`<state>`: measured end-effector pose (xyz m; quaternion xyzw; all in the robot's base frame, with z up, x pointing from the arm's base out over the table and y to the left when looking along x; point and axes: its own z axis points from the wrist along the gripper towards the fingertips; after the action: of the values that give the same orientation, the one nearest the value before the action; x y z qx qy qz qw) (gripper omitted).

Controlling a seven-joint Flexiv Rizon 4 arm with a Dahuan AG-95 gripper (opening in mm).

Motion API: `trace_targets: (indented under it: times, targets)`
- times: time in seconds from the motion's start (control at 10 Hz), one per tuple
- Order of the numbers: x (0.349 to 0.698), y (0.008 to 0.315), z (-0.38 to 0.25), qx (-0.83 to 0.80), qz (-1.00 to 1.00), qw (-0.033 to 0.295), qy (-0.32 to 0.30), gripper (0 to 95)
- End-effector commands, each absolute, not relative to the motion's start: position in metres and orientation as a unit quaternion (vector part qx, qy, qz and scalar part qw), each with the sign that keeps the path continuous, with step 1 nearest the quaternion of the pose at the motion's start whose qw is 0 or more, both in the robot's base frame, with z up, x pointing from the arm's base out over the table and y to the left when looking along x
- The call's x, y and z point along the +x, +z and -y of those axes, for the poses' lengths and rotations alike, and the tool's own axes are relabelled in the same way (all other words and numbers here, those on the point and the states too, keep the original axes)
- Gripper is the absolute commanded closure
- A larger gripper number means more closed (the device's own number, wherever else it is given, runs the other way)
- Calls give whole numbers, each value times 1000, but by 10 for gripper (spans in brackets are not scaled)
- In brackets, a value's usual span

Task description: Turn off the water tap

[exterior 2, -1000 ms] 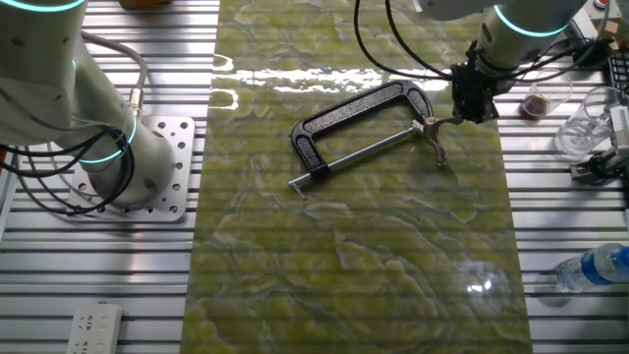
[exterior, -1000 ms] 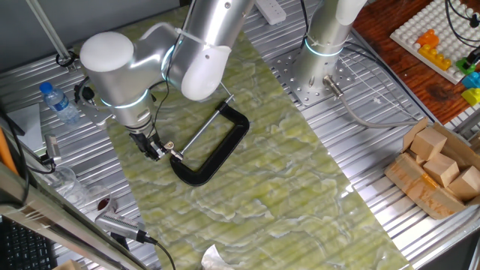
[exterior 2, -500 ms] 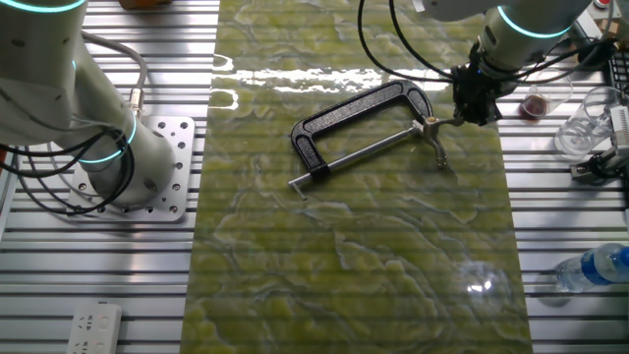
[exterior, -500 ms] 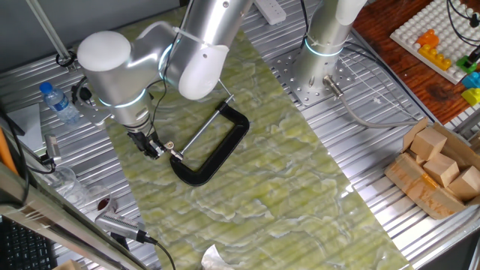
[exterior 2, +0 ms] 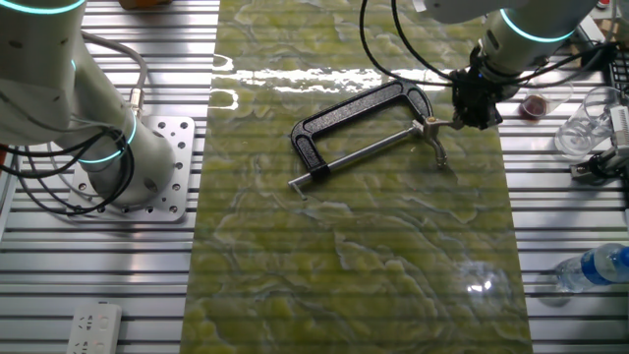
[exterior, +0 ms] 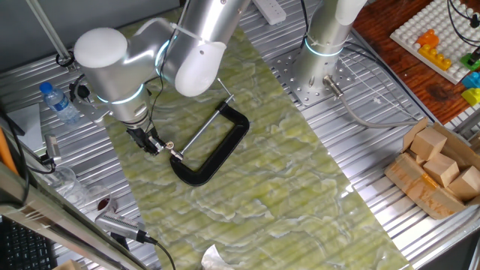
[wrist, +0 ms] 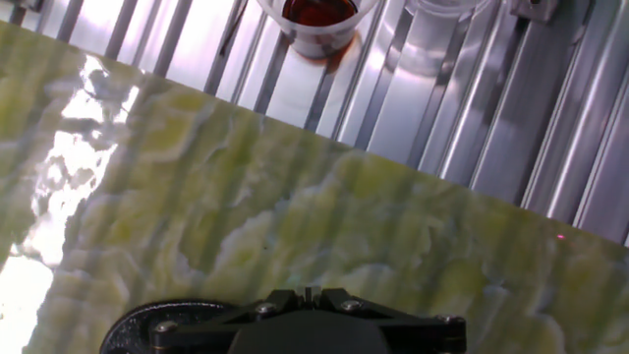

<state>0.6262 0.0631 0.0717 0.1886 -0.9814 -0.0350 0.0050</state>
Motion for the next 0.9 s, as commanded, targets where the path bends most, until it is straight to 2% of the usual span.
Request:
trace_targets:
  times: [0.1, 0.9]
  targets:
    - [621, 72, -60, 192, 981, 4, -34, 950]
    - [614, 79, -41, 217, 976, 7, -33, 950]
